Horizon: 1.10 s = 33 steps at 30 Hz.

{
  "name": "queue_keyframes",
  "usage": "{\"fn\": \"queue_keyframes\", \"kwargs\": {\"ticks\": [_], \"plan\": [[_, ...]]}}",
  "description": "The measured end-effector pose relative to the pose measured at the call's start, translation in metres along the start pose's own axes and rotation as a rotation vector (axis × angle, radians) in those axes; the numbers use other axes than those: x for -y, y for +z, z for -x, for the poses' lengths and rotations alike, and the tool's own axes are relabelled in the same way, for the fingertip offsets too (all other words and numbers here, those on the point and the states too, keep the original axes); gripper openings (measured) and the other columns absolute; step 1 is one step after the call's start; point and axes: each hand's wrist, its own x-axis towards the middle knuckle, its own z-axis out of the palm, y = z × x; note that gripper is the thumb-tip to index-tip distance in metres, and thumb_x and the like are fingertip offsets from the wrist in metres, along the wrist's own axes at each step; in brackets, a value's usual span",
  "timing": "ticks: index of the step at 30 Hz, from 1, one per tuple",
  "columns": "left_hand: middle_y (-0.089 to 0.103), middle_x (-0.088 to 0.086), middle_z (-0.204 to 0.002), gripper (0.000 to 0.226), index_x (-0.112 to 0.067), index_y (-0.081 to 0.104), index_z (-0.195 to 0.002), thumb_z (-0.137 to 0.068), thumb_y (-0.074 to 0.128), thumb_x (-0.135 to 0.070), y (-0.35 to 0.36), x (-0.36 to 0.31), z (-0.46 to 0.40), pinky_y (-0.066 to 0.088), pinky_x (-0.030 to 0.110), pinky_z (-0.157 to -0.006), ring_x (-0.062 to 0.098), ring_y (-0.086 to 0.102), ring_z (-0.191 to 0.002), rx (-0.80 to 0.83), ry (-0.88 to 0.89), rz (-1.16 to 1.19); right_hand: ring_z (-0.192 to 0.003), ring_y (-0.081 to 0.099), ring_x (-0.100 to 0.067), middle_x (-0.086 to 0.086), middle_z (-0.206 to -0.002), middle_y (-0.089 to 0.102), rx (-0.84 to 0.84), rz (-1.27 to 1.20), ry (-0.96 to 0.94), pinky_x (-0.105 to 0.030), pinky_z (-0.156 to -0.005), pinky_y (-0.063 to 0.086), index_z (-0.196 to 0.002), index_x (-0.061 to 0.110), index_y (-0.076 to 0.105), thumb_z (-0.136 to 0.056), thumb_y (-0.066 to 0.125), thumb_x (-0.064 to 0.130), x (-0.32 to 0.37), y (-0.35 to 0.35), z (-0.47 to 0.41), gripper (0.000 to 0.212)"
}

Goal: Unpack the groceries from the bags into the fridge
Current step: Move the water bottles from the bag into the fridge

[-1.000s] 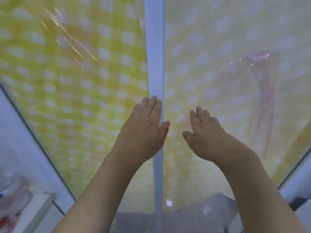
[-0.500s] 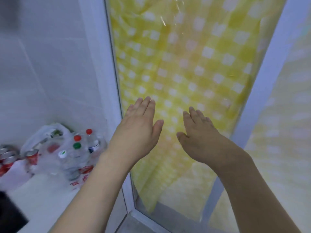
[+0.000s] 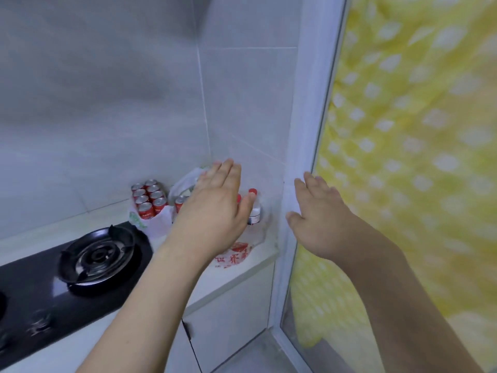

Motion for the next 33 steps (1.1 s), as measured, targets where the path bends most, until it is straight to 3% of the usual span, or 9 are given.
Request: {"fn": "queue_keyframes", "kwargs": {"ticks": [8, 16, 19, 23, 26, 33], "plan": [[0.007, 0.0, -0.164, 0.064, -0.016, 0.012, -0.157, -0.103, 0.028, -0.047, 0.021, 0.044, -0.014, -0.003, 0.028, -0.12, 0.014, -0.001, -0.151, 0.023, -0.165, -0.069, -0.149, -0.015, -0.019, -0.005, -0.163, -0.015, 0.129, -0.065, -0.176, -0.034, -0.12, -0.009, -0.156, 0.013, -0.003, -0.104, 0.029, 0.027, 0.007, 0.027, -0.068, 0.063], [0.012, -0.001, -0.164, 0.064, -0.018, 0.016, -0.156, -0.102, 0.032, -0.049, 0.057, 0.068, -0.054, 0.002, 0.032, -0.123, 0.013, 0.002, -0.151, 0.016, -0.289, -0.095, -0.15, -0.007, -0.021, -0.005, -0.164, -0.008, 0.24, -0.066, -0.302, -0.034, -0.121, -0.003, -0.156, 0.013, 0.002, -0.103, 0.029, 0.024, -0.006, 0.057, -0.147, 0.06], [0.009, -0.002, -0.164, 0.064, -0.02, 0.013, -0.156, -0.101, 0.035, -0.045, 0.077, 0.085, -0.059, -0.004, 0.026, -0.121, 0.012, -0.001, -0.151, 0.072, -0.332, -0.081, -0.15, 0.001, -0.021, -0.005, -0.164, 0.001, 0.296, -0.081, -0.347, -0.034, -0.122, 0.005, -0.155, 0.013, 0.01, -0.102, 0.032, 0.023, -0.003, 0.078, -0.177, 0.059], [0.012, -0.002, -0.164, 0.067, -0.025, 0.008, -0.157, -0.101, 0.04, -0.043, 0.104, 0.118, -0.073, 0.006, 0.036, -0.123, 0.014, 0.004, -0.151, 0.129, -0.387, -0.037, -0.145, 0.019, -0.026, -0.003, -0.161, 0.015, 0.377, -0.076, -0.338, -0.038, -0.118, 0.022, -0.153, 0.013, 0.021, -0.1, 0.036, 0.023, 0.004, 0.108, -0.213, 0.055], [0.014, -0.003, -0.163, 0.066, -0.021, 0.012, -0.157, -0.101, 0.04, -0.043, 0.123, 0.133, -0.083, 0.003, 0.033, -0.123, 0.014, 0.004, -0.151, 0.183, -0.384, -0.009, -0.136, 0.035, -0.028, -0.003, -0.152, 0.03, 0.409, -0.06, -0.304, -0.042, -0.109, 0.035, -0.149, 0.017, 0.027, -0.098, 0.041, 0.026, 0.007, 0.126, -0.233, 0.053], [0.016, 0.0, -0.163, 0.065, -0.017, 0.019, -0.155, -0.101, 0.041, -0.046, 0.181, 0.183, -0.106, 0.0, 0.031, -0.122, 0.016, 0.004, -0.151, 0.347, -0.385, 0.045, -0.116, 0.052, -0.027, -0.004, -0.133, 0.046, 0.521, 0.021, -0.224, -0.04, -0.097, 0.045, -0.137, 0.021, 0.04, -0.097, 0.044, 0.03, 0.014, 0.169, -0.28, 0.042]]}}
